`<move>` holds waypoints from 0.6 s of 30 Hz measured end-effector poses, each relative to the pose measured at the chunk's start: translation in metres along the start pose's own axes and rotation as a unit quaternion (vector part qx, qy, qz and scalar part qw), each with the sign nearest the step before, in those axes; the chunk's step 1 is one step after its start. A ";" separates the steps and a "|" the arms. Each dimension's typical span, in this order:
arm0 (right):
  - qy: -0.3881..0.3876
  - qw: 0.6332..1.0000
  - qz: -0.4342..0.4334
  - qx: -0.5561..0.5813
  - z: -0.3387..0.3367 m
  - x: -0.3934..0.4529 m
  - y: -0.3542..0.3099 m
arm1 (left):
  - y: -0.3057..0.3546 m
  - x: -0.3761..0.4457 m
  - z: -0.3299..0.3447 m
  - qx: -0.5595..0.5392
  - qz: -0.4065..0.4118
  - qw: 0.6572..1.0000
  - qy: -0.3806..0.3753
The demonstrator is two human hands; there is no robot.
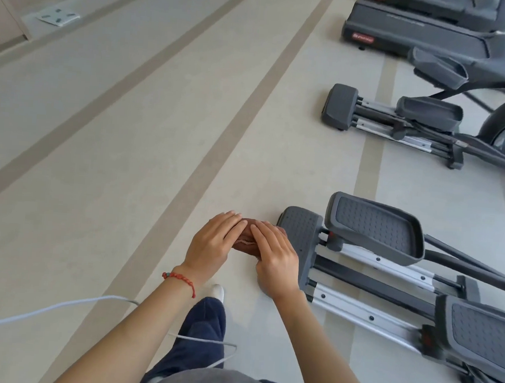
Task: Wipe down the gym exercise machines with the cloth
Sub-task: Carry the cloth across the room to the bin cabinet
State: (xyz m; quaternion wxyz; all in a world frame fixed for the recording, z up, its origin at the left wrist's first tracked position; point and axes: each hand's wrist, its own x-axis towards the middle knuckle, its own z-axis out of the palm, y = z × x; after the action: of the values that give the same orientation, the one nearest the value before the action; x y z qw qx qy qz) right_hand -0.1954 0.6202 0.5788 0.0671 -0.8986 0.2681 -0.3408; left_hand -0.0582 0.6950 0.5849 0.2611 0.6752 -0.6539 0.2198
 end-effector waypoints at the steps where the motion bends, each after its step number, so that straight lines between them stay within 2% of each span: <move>1: 0.000 1.000 0.008 -0.003 0.009 0.013 0.004 | -0.013 0.010 0.008 -0.008 0.007 1.000 -0.002; 9: 0.026 0.997 0.065 -0.033 0.061 0.105 0.030 | -0.100 0.089 0.058 -0.052 0.054 0.997 -0.005; 18: 0.017 0.993 0.093 -0.065 0.088 0.173 0.072 | -0.144 0.156 0.110 -0.092 0.071 0.993 -0.019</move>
State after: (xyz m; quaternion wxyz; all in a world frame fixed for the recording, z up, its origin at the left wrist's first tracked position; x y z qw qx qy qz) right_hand -0.0616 0.4629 0.5898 0.0354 -0.8662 0.3736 -0.3299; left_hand 0.0886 0.5059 0.5910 0.2930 0.6046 -0.7224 0.1636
